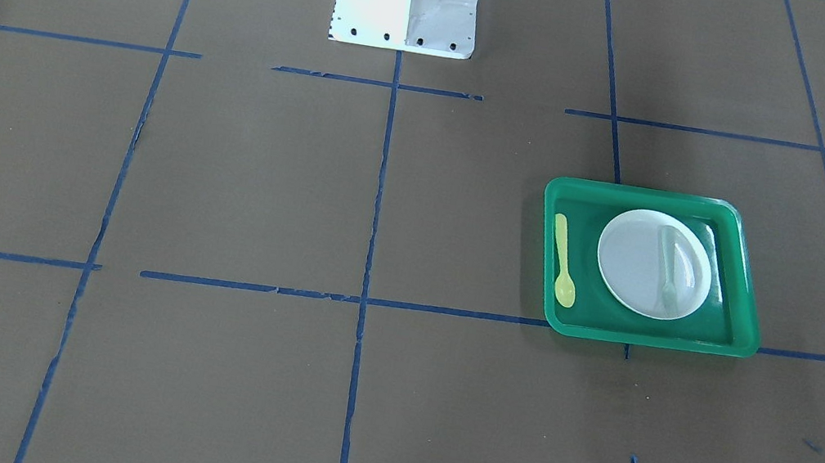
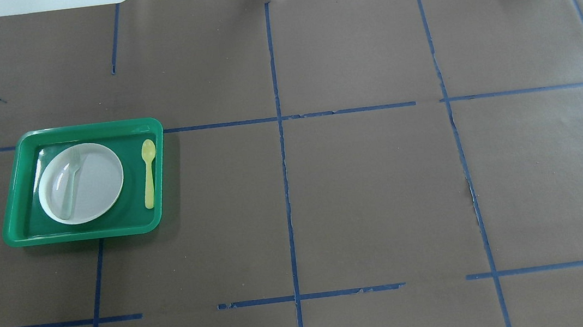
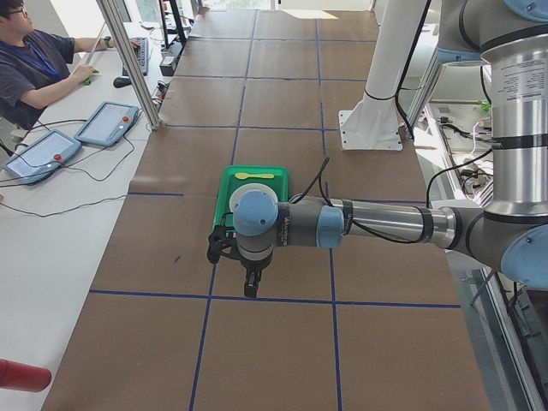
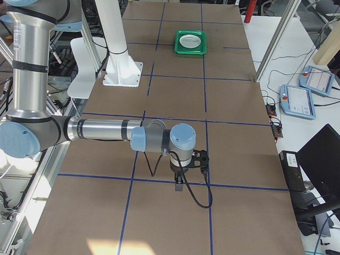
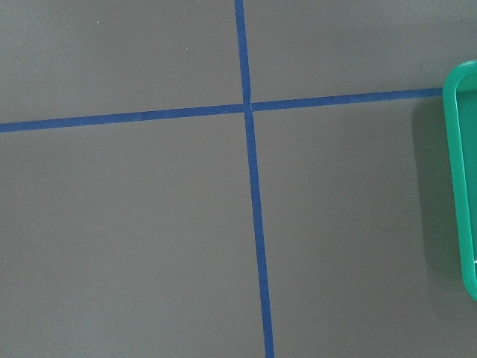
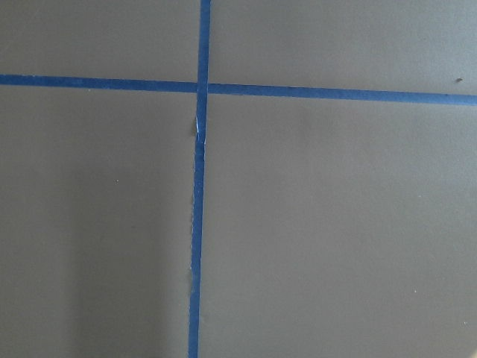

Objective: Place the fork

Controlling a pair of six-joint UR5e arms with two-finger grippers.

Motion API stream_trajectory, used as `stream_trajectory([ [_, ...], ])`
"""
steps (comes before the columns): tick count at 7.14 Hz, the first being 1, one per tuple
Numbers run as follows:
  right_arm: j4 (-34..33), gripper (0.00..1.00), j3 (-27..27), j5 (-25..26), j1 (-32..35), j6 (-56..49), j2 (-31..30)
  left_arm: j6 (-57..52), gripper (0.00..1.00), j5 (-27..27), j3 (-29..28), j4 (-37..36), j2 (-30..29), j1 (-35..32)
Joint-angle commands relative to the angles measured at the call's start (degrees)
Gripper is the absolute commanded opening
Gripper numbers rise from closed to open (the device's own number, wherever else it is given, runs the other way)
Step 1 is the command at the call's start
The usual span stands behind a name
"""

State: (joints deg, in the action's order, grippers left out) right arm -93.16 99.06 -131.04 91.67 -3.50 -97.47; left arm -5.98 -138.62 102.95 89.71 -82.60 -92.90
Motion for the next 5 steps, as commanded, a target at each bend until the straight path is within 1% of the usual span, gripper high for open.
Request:
stream_trajectory([
  [1, 0.0, 1.0, 0.0, 0.0, 0.0, 0.0, 0.0, 4.0, 1.0, -0.2, 1.5, 6.9, -1.4, 3.0],
  [2, 0.0, 1.0, 0.0, 0.0, 0.0, 0.0, 0.0, 12.3, 1.0, 0.3, 3.9, 7.8, -2.7, 8.2],
  [3, 0.0, 1.0, 0.0, 0.0, 0.0, 0.0, 0.0, 24.1, 1.0, 1.1, 5.1, 12.0, -4.4, 14.4],
  [4, 0.0, 1.0, 0.0, 0.0, 0.0, 0.0, 0.0, 35.1, 1.0, 6.2, 4.7, 18.7, -6.2, 20.9],
  [5, 0.0, 1.0, 0.0, 0.0, 0.0, 0.0, 0.0, 43.0, 1.0, 12.0, 3.8, 23.8, -7.2, 27.3],
])
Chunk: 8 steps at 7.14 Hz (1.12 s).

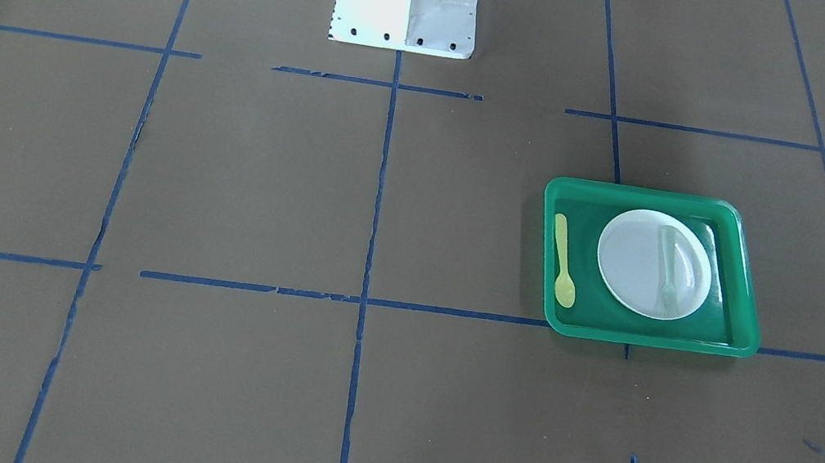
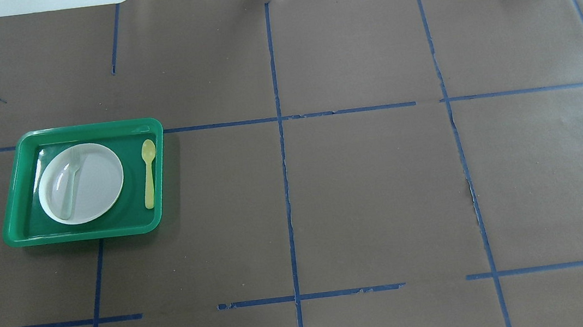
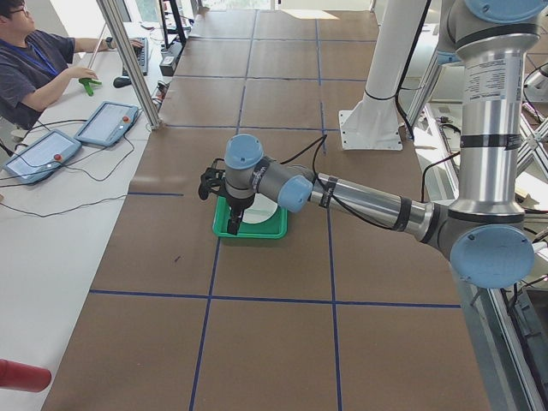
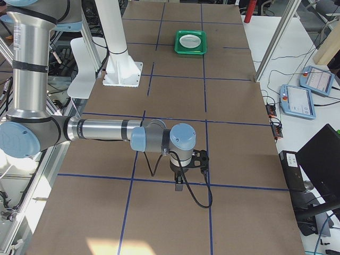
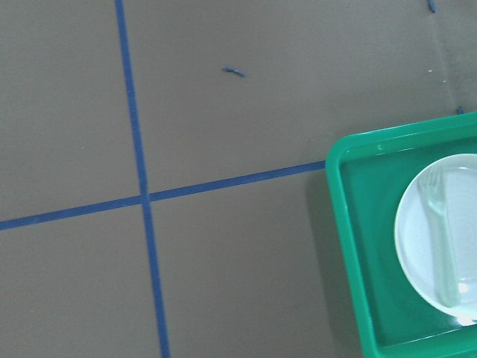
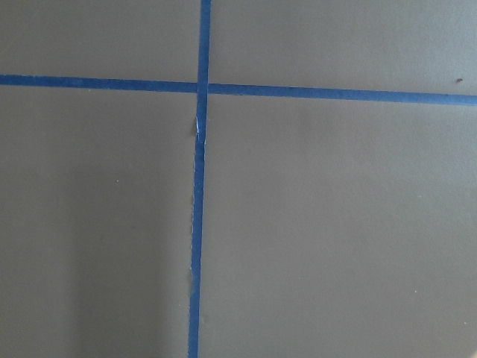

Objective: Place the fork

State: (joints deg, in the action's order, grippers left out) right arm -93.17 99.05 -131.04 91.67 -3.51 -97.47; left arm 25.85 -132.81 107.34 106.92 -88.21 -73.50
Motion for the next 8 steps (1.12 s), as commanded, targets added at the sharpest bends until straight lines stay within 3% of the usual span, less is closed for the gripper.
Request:
stream_trajectory([
  [1, 0.0, 1.0, 0.0, 0.0, 0.0, 0.0, 0.0, 16.8, 1.0, 10.5, -2.4, 8.3, -3.6, 13.2],
  [4, 0.0, 1.0, 0.0, 0.0, 0.0, 0.0, 0.0, 24.4, 1.0, 15.3, -8.7, 8.6, -9.1, 22.8],
  [8, 0.0, 1.0, 0.0, 0.0, 0.0, 0.0, 0.0, 25.9, 0.99, 15.4, -10.8, 8.7, -9.0, 26.6],
])
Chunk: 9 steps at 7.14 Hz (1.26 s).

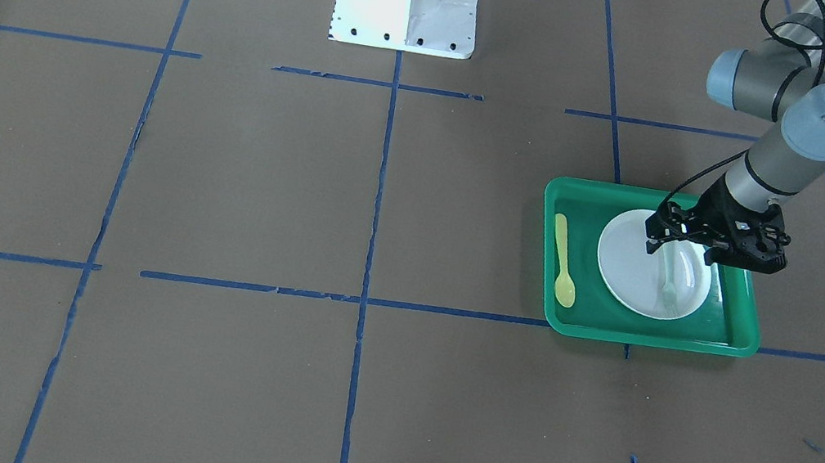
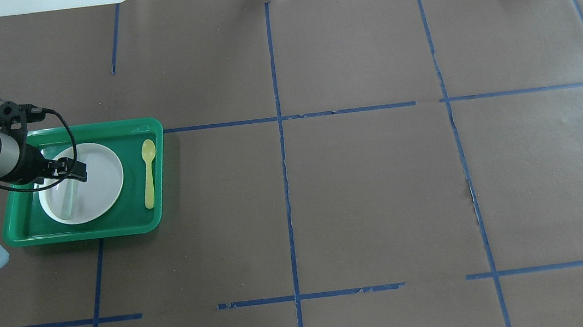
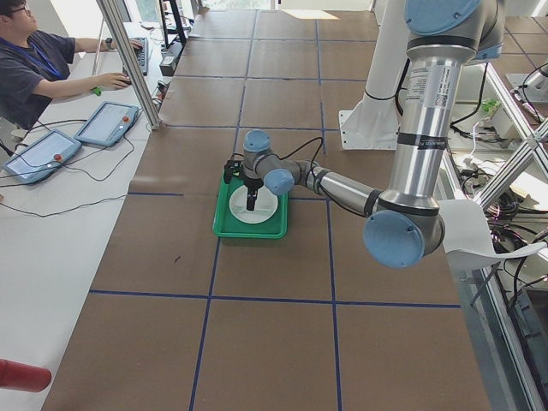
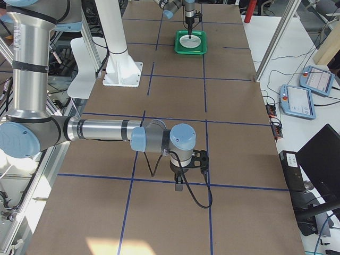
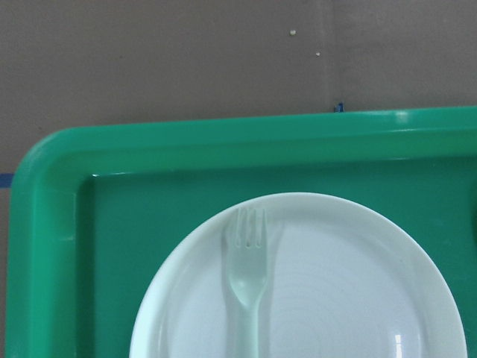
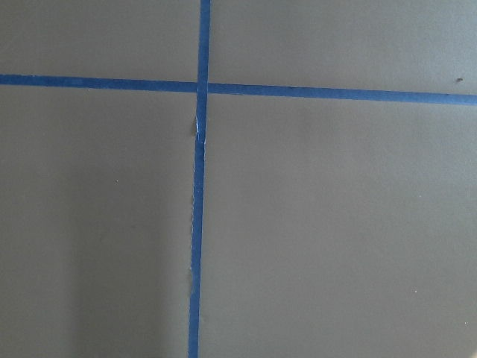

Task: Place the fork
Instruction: 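Move the left gripper over the white fork on the plate and lower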

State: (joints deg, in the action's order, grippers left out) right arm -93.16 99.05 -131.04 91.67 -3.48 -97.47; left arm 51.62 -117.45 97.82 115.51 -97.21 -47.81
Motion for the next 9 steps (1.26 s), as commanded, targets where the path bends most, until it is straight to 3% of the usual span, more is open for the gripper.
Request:
stream_trajectory([
  [1, 0.0, 1.0, 0.0, 0.0, 0.0, 0.0, 0.0, 0.2, 0.99, 0.0, -2.1, 0.1, 0.0, 1.0],
  [3, 0.0, 1.0, 0.0, 0.0, 0.0, 0.0, 0.0, 0.2, 0.97, -0.1, -2.3, 0.2, 0.0, 1.9],
  [4, 0.0, 1.0, 0.0, 0.0, 0.0, 0.0, 0.0, 0.2, 0.91, -0.1, -2.5, 0.2, 0.0, 2.3],
  [6, 0.0, 1.0, 0.0, 0.0, 0.0, 0.0, 0.0, 0.2, 0.63, -0.4, -3.0, 0.2, 0.1, 2.4],
  [7, 0.0, 1.0, 0.0, 0.0, 0.0, 0.0, 0.0, 0.2, 0.55, -0.5, -2.8, 0.2, 0.1, 2.3],
  [9, 0.0, 1.0, 0.0, 0.0, 0.0, 0.1, 0.0, 0.1, 0.49, -0.7, -2.9, 0.2, 0.2, 2.3],
])
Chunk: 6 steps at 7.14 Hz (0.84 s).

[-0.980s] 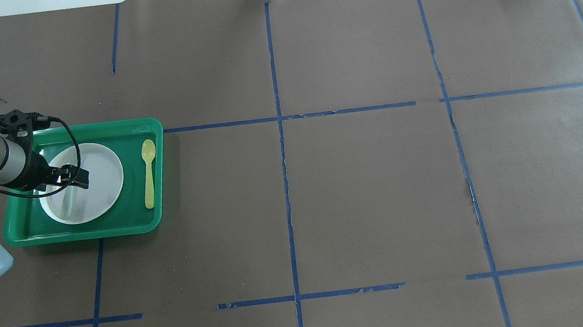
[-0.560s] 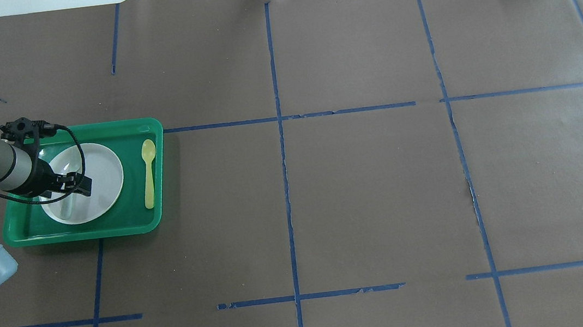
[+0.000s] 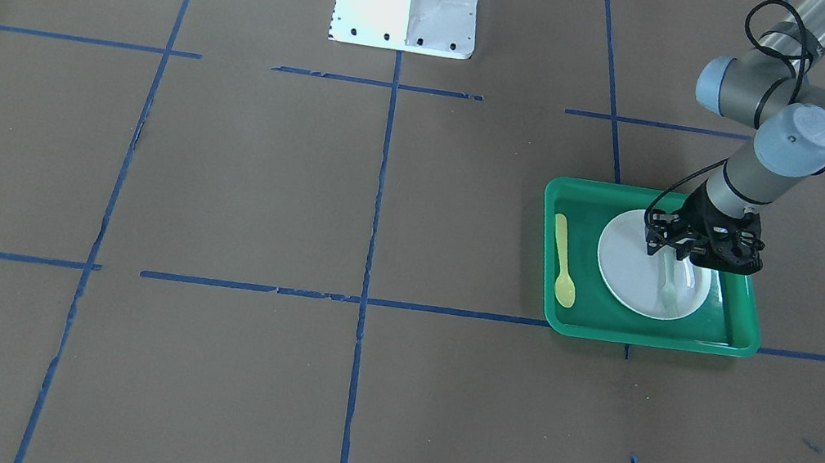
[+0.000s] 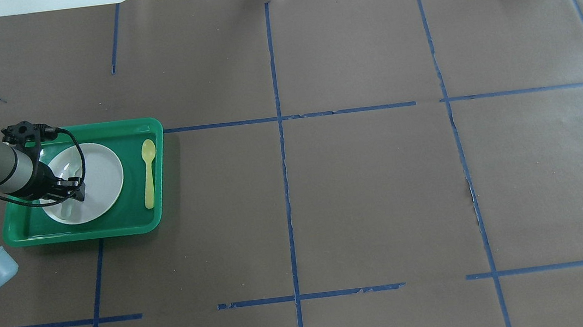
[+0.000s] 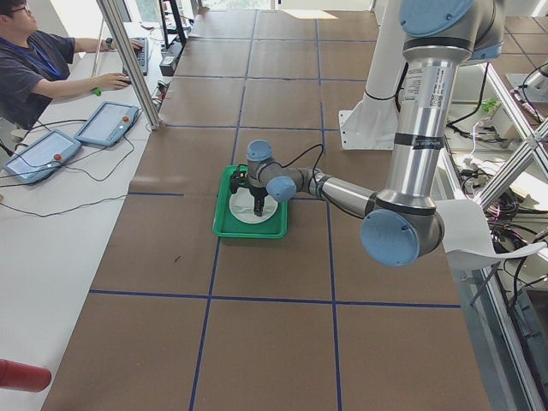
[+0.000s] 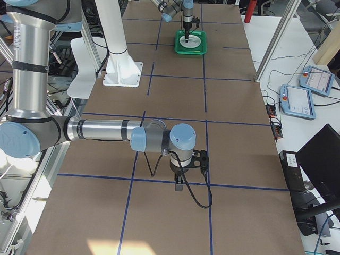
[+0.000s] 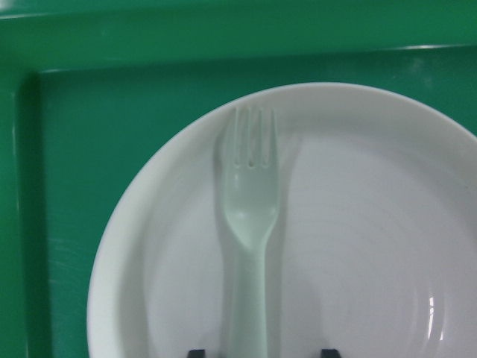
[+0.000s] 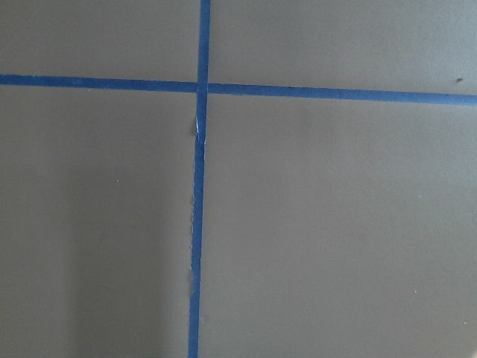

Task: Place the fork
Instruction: 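Close the left gripper on the white fork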

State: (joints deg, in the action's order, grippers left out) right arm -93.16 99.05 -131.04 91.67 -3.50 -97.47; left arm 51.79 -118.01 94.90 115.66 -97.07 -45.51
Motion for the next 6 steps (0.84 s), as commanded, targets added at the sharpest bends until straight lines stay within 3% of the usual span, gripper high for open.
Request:
stream_trajectory([
  [1, 0.0, 1.0, 0.0, 0.0, 0.0, 0.1, 0.0, 0.1, 0.41, -0.1, 0.0, 0.0, 0.0, 0.0],
  [3, 0.0, 1.0, 0.0, 0.0, 0.0, 0.0, 0.0, 0.0, 0.0, -0.2, 0.6, -0.1, 0.0, 0.0],
  [5, 0.0, 1.0, 0.0, 0.0, 0.0, 0.0, 0.0, -0.2, 0.0, -0.3, 1.0, -0.2, 0.0, 0.0],
  [6, 0.0, 1.0, 0.0, 0.0, 0.0, 0.0, 0.0, -0.6, 0.0, -3.7, 1.3, -0.3, -0.1, -0.3],
])
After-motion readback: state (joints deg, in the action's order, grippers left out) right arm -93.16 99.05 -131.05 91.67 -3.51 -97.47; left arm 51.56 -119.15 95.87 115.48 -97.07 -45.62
